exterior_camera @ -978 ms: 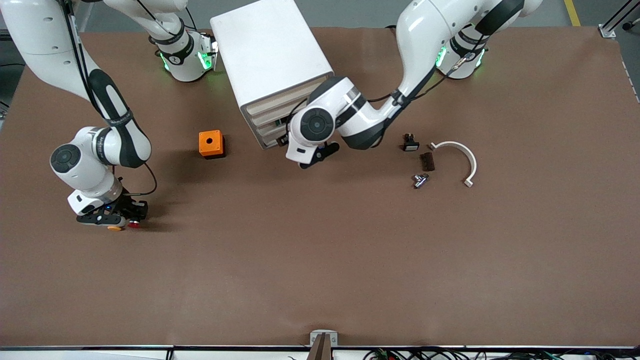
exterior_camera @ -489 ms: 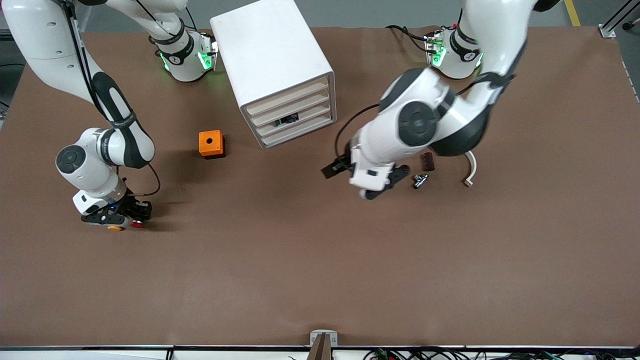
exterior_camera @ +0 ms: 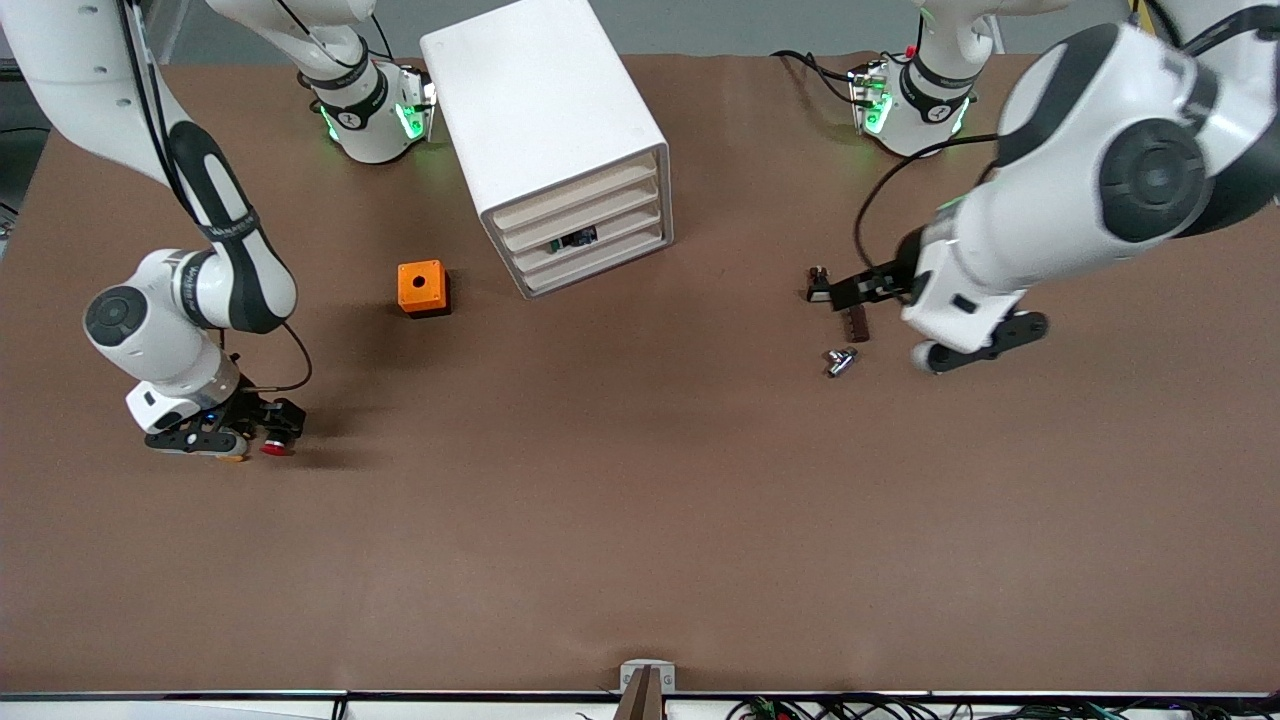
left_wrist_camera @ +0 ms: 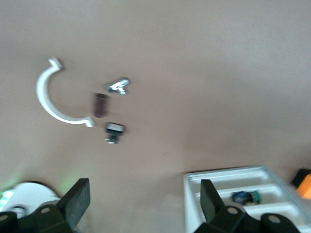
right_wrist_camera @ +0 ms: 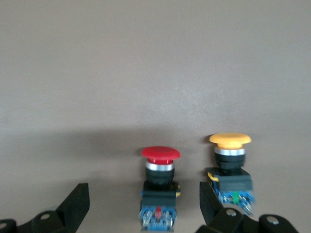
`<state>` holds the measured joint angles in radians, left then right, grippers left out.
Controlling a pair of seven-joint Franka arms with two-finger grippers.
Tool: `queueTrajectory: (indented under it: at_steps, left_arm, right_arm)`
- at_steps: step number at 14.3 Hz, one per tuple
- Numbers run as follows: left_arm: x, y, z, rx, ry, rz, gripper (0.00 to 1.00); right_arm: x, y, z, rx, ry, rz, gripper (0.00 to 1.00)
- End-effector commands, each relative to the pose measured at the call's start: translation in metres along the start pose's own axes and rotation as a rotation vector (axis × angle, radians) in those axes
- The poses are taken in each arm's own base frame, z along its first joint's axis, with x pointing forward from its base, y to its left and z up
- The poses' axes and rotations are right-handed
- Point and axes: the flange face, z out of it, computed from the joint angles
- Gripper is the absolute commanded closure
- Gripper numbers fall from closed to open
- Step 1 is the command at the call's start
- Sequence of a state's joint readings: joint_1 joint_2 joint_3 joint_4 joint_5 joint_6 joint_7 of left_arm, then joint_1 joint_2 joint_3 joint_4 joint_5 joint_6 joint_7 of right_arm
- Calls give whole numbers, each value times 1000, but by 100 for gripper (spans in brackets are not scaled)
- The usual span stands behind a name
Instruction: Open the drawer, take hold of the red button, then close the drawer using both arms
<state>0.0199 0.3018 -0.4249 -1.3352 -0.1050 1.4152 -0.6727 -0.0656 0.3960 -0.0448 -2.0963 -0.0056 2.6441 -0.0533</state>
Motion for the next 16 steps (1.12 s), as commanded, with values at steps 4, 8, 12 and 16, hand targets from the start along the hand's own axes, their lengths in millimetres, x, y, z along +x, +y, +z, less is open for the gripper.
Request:
queueTrajectory:
  at_steps: [4,8,12,16]
  left_arm:
    - [-7,-71,-34,107,31,124,0]
    - [-11,-130,-43,125,27,171,0]
    - [-15,-182,-41,111,28,229,0]
    - [-28,-208,-17,72,179,227,0]
  right_arm:
    - [-7,-28,-118,30,-41,31,0]
    - [-3,-40,-184,36,-62,43,0]
    - [14,-38,-252,36,-93,42,0]
    - [27,-33,-317,27,-102,42,0]
